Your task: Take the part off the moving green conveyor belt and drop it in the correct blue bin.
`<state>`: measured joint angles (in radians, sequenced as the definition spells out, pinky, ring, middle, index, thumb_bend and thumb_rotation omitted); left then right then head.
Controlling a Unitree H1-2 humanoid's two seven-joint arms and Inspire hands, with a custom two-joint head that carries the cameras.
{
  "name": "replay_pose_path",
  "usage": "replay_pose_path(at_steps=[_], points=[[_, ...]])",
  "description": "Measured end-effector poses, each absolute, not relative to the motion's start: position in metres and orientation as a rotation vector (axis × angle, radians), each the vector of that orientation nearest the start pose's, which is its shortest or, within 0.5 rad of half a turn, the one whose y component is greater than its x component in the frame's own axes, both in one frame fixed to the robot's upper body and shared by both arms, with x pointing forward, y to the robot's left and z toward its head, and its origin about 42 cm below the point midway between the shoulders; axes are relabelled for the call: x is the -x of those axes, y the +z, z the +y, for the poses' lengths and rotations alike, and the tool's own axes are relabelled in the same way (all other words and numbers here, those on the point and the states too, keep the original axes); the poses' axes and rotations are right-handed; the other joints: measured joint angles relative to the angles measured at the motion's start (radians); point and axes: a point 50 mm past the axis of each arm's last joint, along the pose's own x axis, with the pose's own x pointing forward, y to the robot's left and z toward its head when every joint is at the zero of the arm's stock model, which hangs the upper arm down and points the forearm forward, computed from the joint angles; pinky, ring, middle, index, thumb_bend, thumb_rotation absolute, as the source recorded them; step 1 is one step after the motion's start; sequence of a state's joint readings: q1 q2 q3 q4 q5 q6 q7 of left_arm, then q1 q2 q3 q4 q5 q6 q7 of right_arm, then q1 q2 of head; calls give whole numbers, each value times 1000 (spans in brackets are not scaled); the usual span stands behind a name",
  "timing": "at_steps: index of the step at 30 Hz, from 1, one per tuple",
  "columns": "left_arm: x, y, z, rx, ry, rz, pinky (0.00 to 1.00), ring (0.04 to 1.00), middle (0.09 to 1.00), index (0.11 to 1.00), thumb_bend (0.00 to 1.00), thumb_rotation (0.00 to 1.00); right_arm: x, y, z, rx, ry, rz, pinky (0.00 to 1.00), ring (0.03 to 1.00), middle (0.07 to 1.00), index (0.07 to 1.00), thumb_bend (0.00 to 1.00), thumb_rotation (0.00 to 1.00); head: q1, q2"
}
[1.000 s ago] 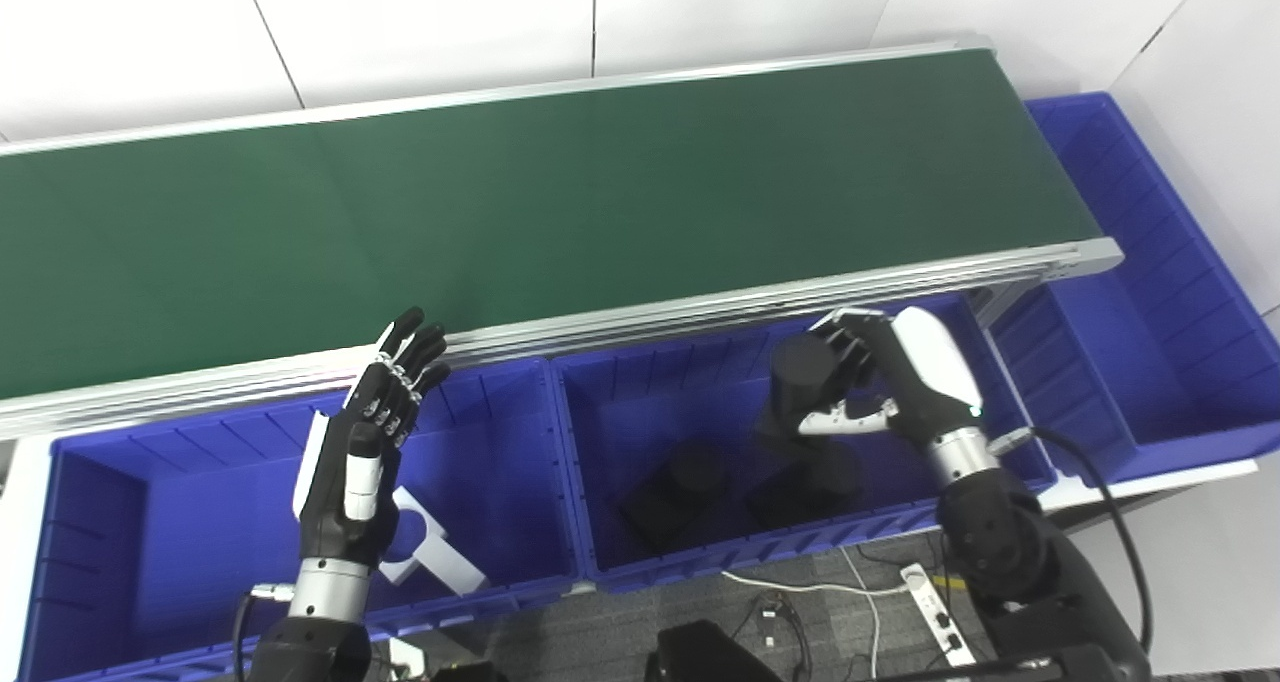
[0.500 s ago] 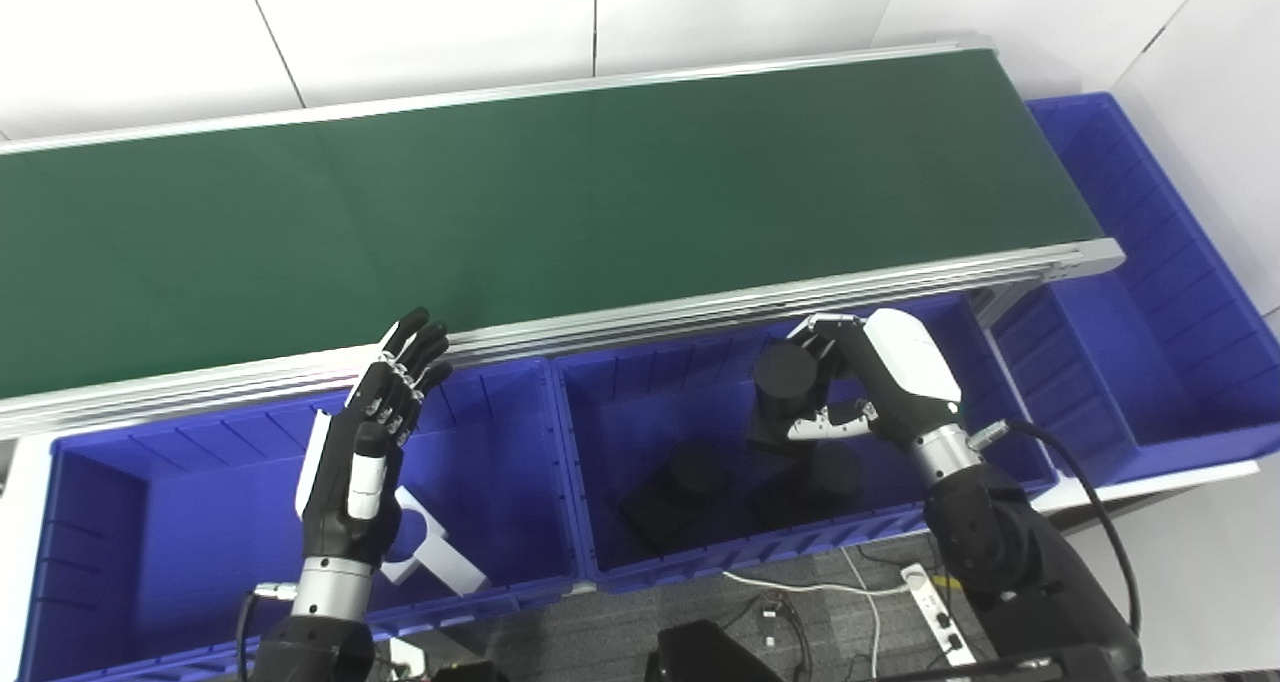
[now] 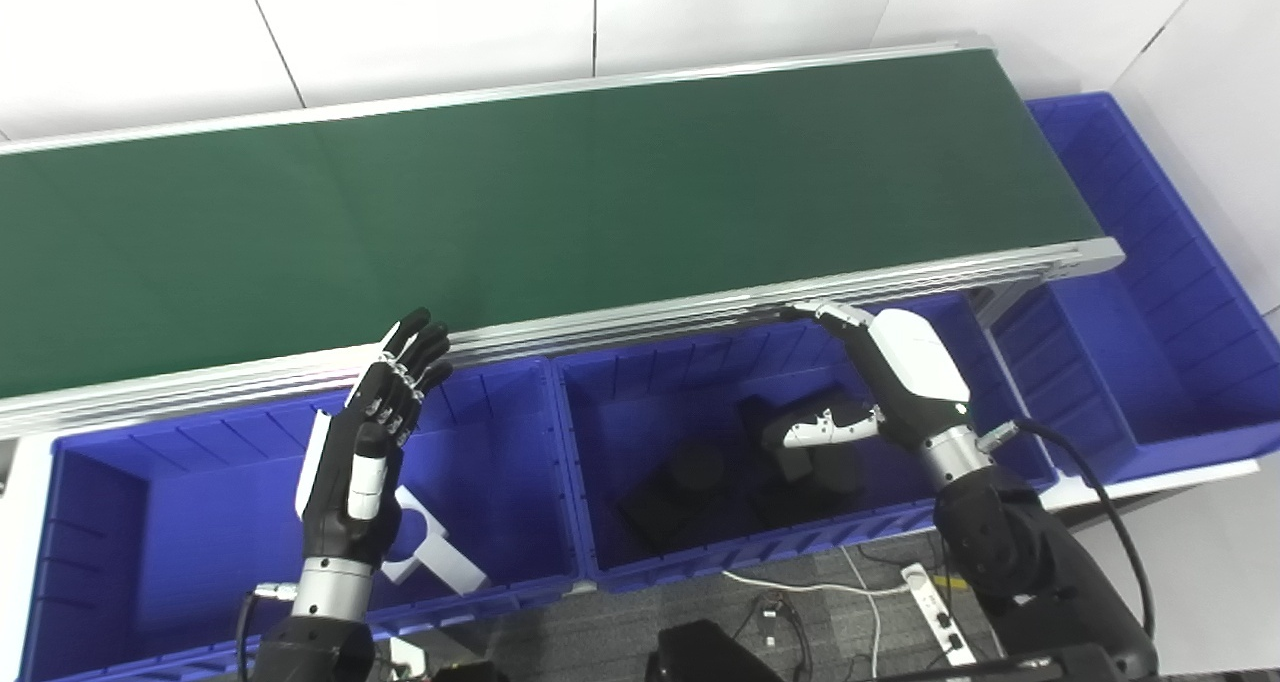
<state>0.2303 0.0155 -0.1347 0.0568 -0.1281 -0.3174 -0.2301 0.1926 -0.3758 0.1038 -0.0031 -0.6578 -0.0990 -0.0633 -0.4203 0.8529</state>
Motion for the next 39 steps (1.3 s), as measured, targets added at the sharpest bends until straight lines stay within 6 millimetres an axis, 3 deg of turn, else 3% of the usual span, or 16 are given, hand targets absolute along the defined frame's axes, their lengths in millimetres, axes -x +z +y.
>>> replay_pose_path(at_steps=[9, 12, 13, 16, 18, 21, 25, 27, 32, 39], points=[[-196, 48, 183, 122, -268, -49, 862, 890, 876, 890, 905, 909, -208, 76, -309, 921, 147, 10, 651, 741, 777, 752, 890, 392, 32, -6], [-195, 46, 183, 122, -267, -50, 858, 887, 873, 884, 914, 904, -207, 86, -294, 777, 138, -78, 686, 762, 775, 759, 774, 568, 95, -24], [-194, 44, 182, 122, -266, -52, 858, 887, 873, 884, 914, 904, -207, 89, -287, 723, 137, -112, 687, 763, 776, 759, 771, 575, 95, -25], [-192, 39, 180, 124, -266, -41, 862, 889, 876, 891, 893, 922, -207, 102, -267, 609, 140, -215, 712, 770, 784, 771, 746, 930, 135, -34], [-190, 35, 178, 125, -266, -41, 860, 887, 878, 893, 883, 928, -208, 112, -255, 531, 139, -290, 721, 777, 795, 781, 757, 982, 170, -46], [-190, 34, 176, 105, -268, -52, 854, 886, 883, 900, 872, 943, -209, 118, -237, 393, 151, -352, 801, 864, 867, 816, 798, 1000, 218, -64], [-188, 31, 175, 86, -269, -56, 862, 889, 888, 901, 865, 933, -209, 117, -211, 241, 189, -352, 877, 912, 896, 830, 818, 1000, 236, -72], [-187, 28, 175, 76, -272, -46, 875, 896, 895, 903, 855, 923, -210, 113, -199, 176, 208, -348, 897, 925, 907, 848, 826, 1000, 282, -90], [-186, 26, 174, 67, -277, -37, 890, 903, 904, 910, 826, 919, -216, 90, -178, 119, 261, -285, 892, 912, 904, 863, 840, 1000, 339, -107], [-184, 21, 168, 36, -285, -17, 894, 905, 900, 899, 776, 896, -211, 44, -169, 129, 287, -130, 910, 909, 896, 873, 789, 1000, 407, -114]])
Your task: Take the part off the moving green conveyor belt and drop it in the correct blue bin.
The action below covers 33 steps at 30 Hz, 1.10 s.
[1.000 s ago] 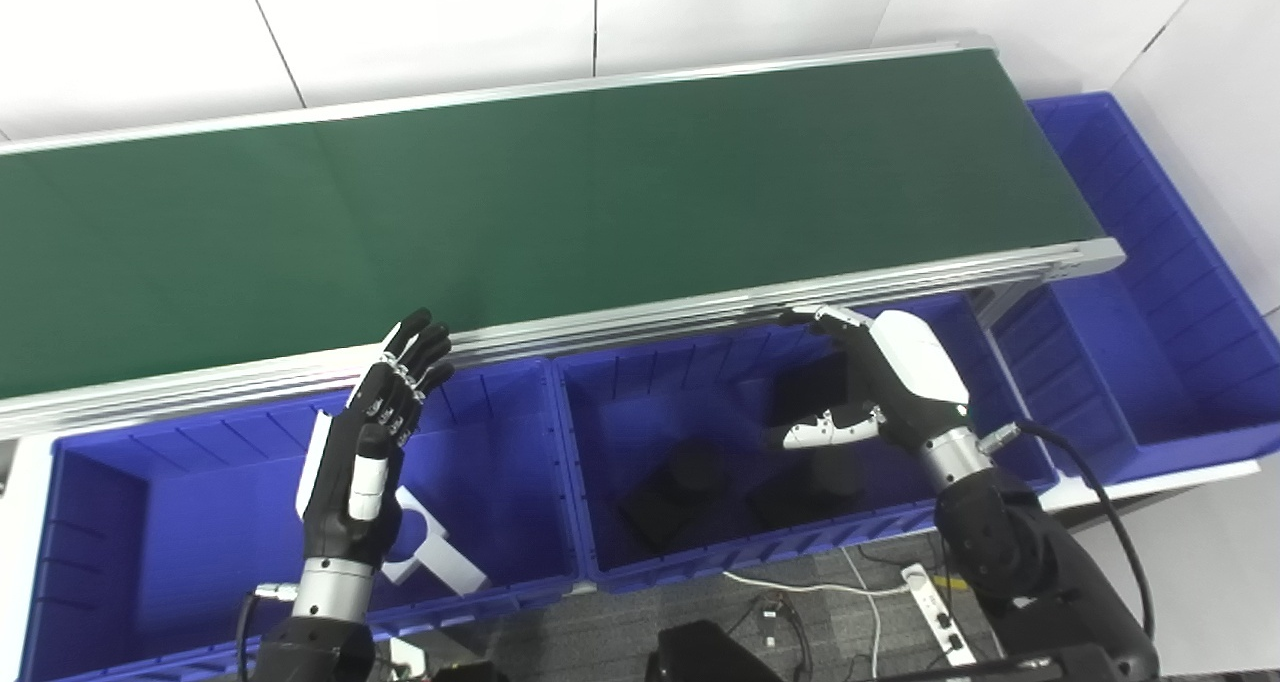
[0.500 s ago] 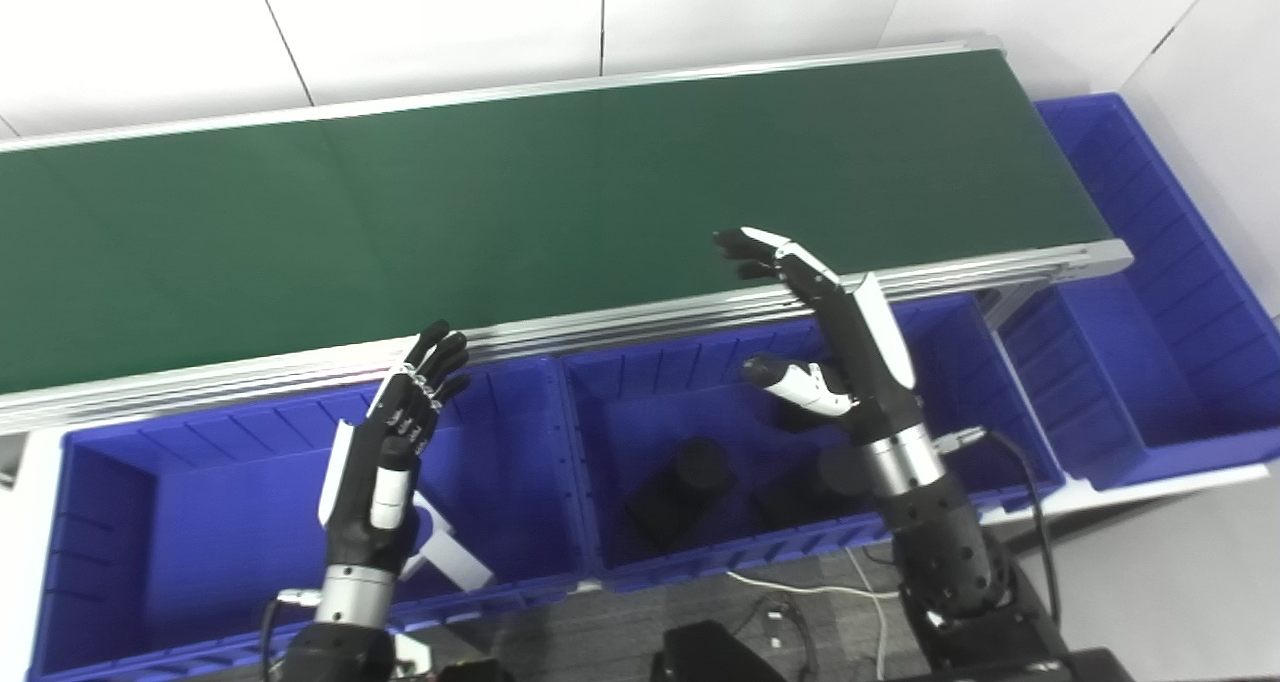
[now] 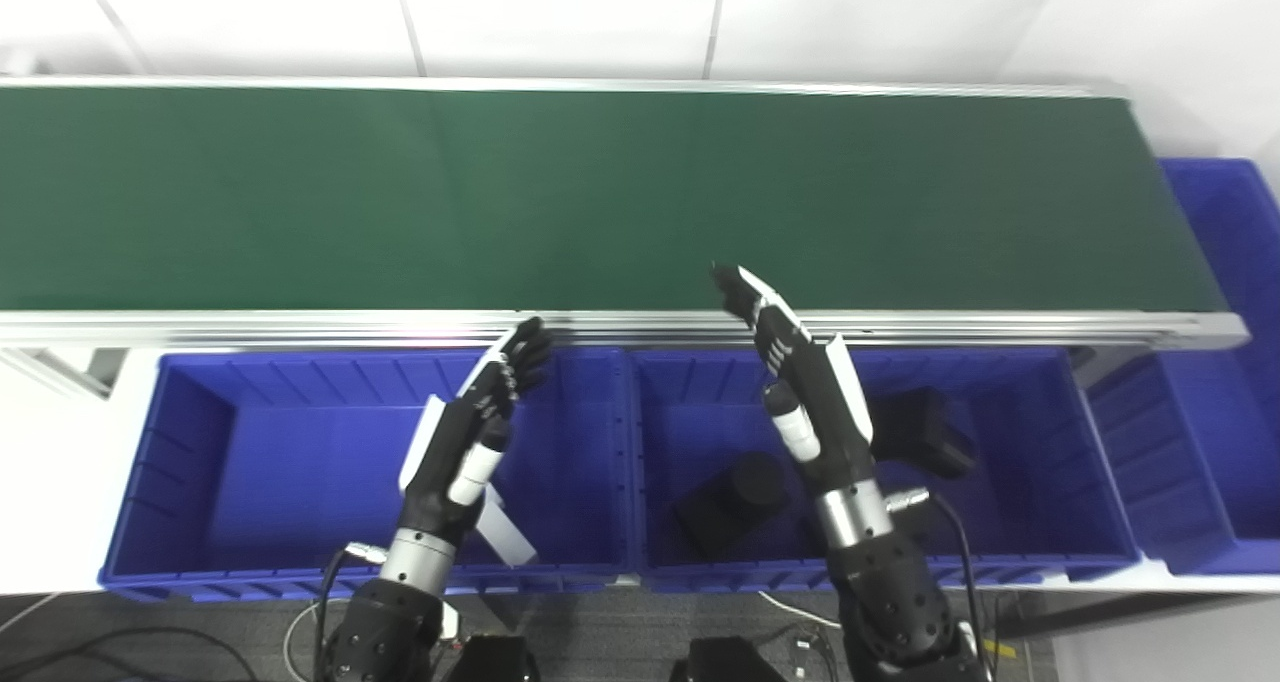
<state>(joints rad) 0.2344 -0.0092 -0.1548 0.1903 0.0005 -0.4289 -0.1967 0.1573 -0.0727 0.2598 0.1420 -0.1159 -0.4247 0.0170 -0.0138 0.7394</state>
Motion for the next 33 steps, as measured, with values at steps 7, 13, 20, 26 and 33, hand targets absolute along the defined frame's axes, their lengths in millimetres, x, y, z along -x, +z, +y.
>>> replay_pose_path(at_steps=[7, 13, 20, 26, 33], points=[[-184, 21, 160, 7, -274, -18, 890, 903, 896, 883, 816, 907, -204, 16, -179, 177, 280, -30, 883, 881, 864, 850, 804, 1000, 41, -8], [-183, 20, 158, -17, -259, -14, 884, 904, 892, 878, 818, 932, -202, 7, -177, 177, 285, 2, 889, 876, 850, 837, 788, 1000, 46, -23], [-181, 19, 158, -54, -258, -13, 895, 911, 898, 881, 824, 936, -199, 1, -177, 171, 263, 26, 886, 874, 846, 834, 773, 1000, 29, -34], [-179, 14, 159, -61, -255, 3, 871, 896, 887, 879, 812, 936, -200, -1, -175, 177, 264, 30, 884, 876, 847, 834, 760, 1000, -18, -46], [-181, 9, 169, -50, -265, 23, 904, 909, 894, 891, 796, 927, -201, -6, -168, 191, 264, 41, 865, 865, 841, 833, 762, 1000, -156, -83]])
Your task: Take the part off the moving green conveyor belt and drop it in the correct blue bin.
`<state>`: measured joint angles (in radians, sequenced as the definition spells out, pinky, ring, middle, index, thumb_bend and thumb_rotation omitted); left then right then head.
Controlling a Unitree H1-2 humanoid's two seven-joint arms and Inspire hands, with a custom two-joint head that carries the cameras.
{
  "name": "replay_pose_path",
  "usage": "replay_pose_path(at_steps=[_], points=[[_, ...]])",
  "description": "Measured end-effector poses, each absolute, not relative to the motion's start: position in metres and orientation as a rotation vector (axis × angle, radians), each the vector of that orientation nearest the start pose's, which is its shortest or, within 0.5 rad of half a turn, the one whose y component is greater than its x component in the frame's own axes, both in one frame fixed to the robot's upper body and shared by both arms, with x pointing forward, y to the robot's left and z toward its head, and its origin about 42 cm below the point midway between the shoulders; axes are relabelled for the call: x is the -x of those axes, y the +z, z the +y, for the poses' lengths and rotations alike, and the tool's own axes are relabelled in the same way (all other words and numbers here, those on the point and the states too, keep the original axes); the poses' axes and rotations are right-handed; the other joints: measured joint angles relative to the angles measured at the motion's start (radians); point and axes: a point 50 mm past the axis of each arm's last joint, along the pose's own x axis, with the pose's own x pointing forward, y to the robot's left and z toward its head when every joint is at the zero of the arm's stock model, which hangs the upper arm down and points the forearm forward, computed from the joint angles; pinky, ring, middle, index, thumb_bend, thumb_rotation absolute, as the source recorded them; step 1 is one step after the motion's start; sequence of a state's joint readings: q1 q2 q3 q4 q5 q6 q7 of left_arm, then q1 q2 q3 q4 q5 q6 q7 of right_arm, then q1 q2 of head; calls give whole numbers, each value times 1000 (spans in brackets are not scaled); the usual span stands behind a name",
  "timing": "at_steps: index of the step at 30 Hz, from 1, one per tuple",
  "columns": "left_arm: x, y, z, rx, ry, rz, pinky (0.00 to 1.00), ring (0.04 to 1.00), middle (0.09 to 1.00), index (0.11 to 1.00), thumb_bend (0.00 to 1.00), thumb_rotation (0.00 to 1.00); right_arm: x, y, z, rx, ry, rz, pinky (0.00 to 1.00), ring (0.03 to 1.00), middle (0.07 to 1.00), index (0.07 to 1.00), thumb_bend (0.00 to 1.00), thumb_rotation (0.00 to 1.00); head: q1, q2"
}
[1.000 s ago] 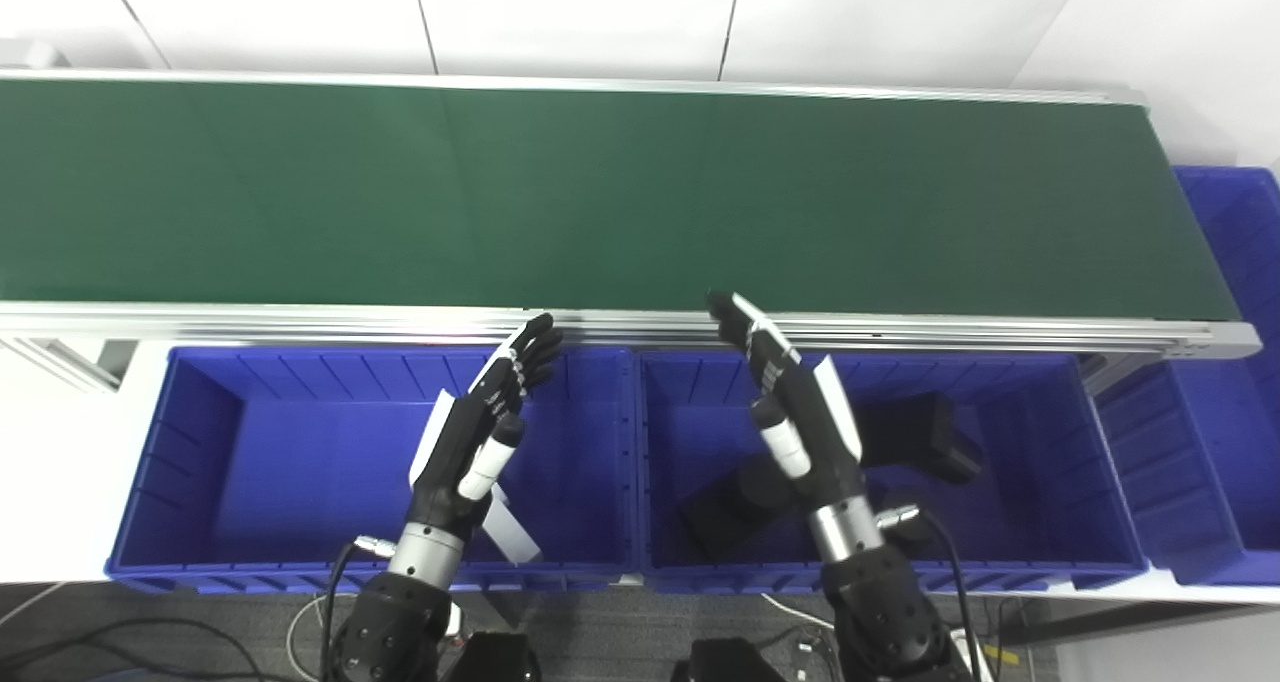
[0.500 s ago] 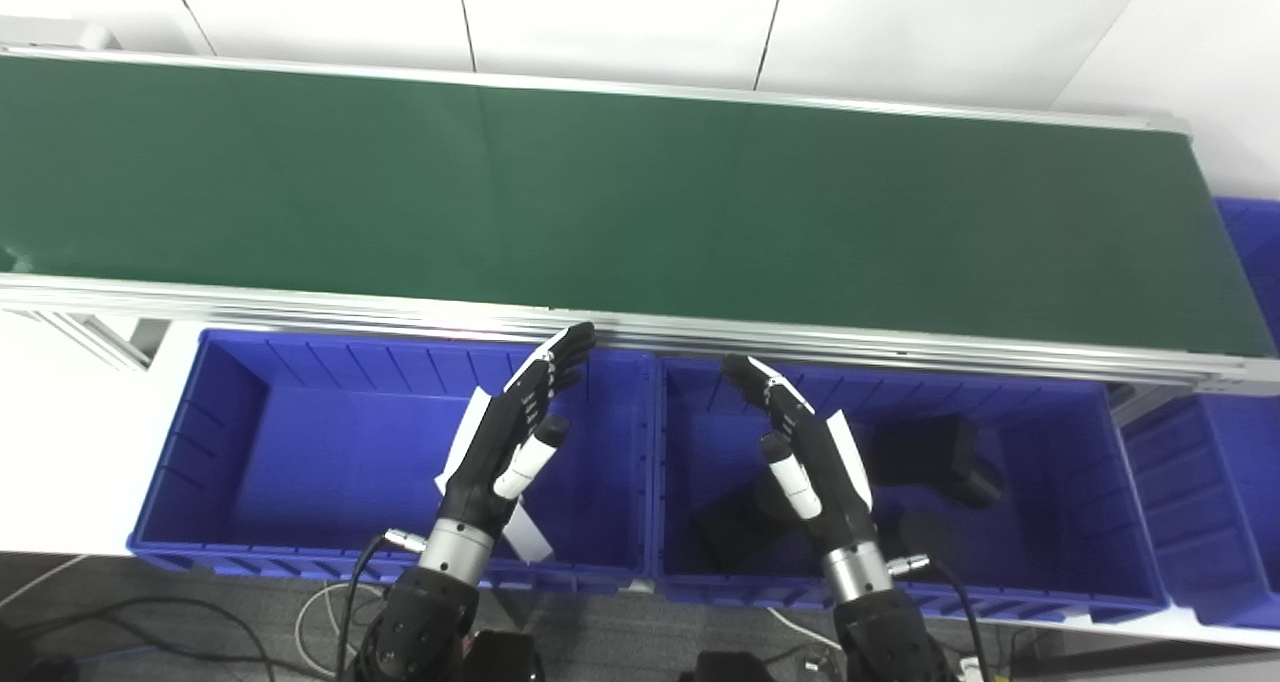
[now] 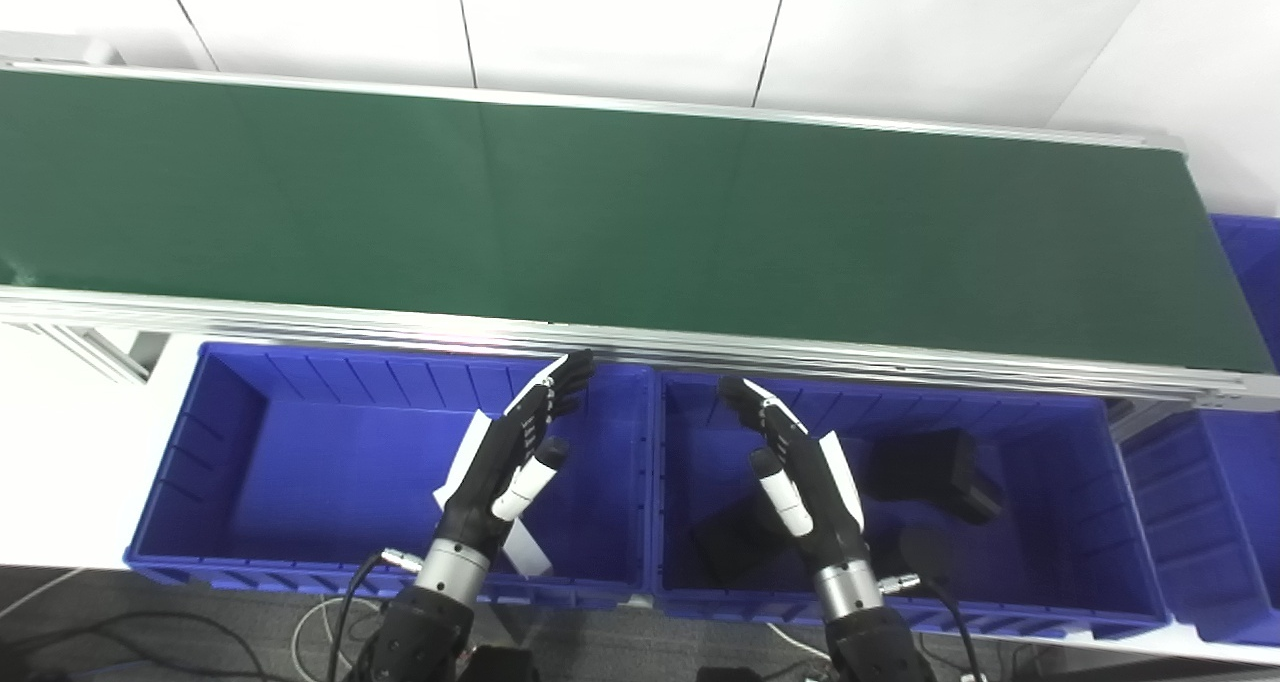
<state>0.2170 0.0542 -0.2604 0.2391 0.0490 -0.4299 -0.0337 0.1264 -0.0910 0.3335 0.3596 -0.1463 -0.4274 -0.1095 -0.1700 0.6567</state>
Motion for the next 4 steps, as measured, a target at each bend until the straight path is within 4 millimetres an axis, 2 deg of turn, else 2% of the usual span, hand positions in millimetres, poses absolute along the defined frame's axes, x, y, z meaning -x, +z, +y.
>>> replay_pose_path(at_steps=[4], points=[[-182, 3, 177, -41, -264, 45, 899, 904, 894, 887, 804, 928, -202, -12, -160, 191, 248, 55, 889, 882, 853, 831, 769, 1000, -14, -20]])
